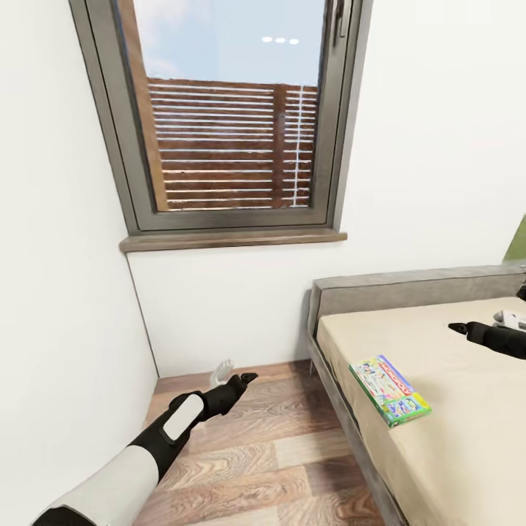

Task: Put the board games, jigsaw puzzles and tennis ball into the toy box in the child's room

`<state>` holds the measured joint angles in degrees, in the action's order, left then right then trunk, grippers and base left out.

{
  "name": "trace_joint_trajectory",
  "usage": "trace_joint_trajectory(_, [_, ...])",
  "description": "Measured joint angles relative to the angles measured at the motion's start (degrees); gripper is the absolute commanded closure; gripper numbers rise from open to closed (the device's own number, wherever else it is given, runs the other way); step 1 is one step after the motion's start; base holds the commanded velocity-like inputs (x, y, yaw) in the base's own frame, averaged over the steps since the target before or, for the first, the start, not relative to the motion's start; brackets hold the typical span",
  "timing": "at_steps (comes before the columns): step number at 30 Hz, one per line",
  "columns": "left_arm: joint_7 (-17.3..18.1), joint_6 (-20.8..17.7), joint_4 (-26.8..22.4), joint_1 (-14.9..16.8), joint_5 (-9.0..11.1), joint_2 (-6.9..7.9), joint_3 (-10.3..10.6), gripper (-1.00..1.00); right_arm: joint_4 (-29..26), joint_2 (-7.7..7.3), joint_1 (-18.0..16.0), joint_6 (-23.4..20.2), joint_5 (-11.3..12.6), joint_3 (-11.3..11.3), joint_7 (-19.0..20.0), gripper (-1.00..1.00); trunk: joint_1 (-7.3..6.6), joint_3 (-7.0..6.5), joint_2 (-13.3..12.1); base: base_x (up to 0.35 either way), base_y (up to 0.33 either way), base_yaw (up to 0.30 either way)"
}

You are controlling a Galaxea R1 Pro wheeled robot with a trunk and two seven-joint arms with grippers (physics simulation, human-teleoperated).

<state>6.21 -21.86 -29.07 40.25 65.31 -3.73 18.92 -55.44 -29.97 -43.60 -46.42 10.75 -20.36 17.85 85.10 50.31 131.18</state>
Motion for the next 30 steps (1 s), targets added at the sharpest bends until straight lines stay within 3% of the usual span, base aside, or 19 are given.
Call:
trace_joint_trajectory(21, [0.3,1.7,0.7,0.1,0.0,0.01,-0.1,-1.0,-0.3,0.51,0.2,-0.1,0.0,0.0,0.0,-1.0,0.0,0.52,0.0,0.0,0.0,-0.268])
trace_joint_trajectory(30, [0.3,2.6,0.7,-0.2,0.0,0.02,-0.1,-1.0,-0.3,0.67,0.2,-0.1,0.0,0.0,0.0,-1.0,0.0,0.66,0.0,0.0,0.0,-0.147])
